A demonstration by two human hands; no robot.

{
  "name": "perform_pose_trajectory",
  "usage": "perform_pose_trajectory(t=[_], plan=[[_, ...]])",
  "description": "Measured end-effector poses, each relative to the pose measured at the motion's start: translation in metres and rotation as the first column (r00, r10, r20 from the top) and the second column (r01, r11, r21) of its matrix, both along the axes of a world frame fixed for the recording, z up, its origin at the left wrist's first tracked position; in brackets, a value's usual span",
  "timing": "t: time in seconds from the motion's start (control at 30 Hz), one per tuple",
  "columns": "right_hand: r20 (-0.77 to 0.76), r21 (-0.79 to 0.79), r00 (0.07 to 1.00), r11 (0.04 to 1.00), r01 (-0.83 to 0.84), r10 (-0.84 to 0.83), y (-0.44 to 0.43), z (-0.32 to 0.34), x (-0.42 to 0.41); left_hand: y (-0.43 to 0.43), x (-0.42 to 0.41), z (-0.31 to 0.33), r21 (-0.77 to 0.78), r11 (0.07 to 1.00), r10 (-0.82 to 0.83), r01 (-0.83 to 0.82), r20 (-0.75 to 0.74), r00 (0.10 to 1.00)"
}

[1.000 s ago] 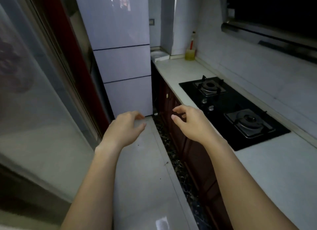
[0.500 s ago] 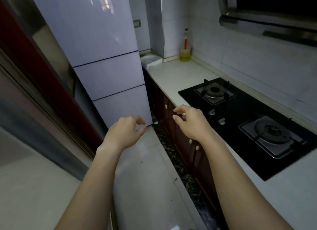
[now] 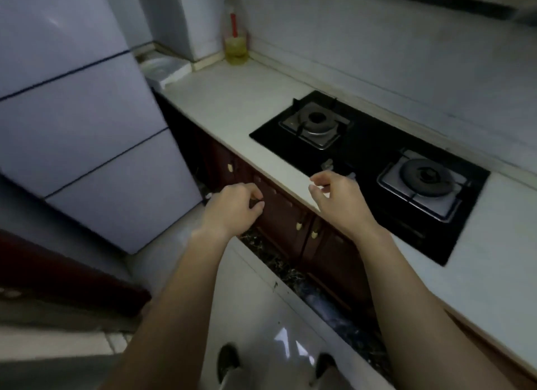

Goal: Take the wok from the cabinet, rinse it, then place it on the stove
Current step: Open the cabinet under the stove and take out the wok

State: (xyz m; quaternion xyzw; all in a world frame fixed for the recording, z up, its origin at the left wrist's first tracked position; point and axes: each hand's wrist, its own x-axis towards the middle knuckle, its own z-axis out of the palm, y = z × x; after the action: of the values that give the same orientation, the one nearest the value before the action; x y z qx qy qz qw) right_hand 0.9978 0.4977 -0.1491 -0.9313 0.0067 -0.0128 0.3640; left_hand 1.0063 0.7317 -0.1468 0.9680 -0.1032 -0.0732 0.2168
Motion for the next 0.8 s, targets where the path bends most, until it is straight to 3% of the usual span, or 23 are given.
perform_pose_trajectory(t=[0.13, 0.27, 0.53, 0.63, 0.73, 0.8], plan=[[-0.025, -0.021, 0.984, 0.984, 0.177, -0.178, 0.012, -0.025, -0.005, -0.011, 0.042, -0.027, 0.019, 0.98, -0.198, 0.199, -0.047, 0.979], [-0.048, -0.038, 0.946, 0.947, 0.32, -0.322, 0.014, -0.056, -0.013, -0.019, 0.07, -0.057, 0.03, 0.955, -0.288, 0.296, -0.167, 0.943], [-0.177, -0.04, 0.893, 0.91, 0.413, -0.413, 0.008, -0.191, 0.01, -0.054, 0.095, -0.166, 0.026, 0.94, -0.334, 0.34, -0.126, 0.934], [-0.235, -0.001, 0.855, 0.88, 0.476, -0.463, 0.003, -0.257, 0.023, -0.068, 0.108, -0.226, 0.031, 0.939, -0.331, 0.343, -0.196, 0.923], [-0.193, 0.026, 0.846, 0.859, 0.511, -0.498, -0.01, -0.321, 0.041, -0.082, 0.127, -0.288, 0.03, 0.95, -0.289, 0.31, -0.285, 0.914], [-0.074, 0.035, 0.851, 0.852, 0.523, -0.52, -0.015, -0.357, 0.052, -0.091, 0.136, -0.327, -0.027, 0.955, -0.29, 0.294, -0.267, 0.919]])
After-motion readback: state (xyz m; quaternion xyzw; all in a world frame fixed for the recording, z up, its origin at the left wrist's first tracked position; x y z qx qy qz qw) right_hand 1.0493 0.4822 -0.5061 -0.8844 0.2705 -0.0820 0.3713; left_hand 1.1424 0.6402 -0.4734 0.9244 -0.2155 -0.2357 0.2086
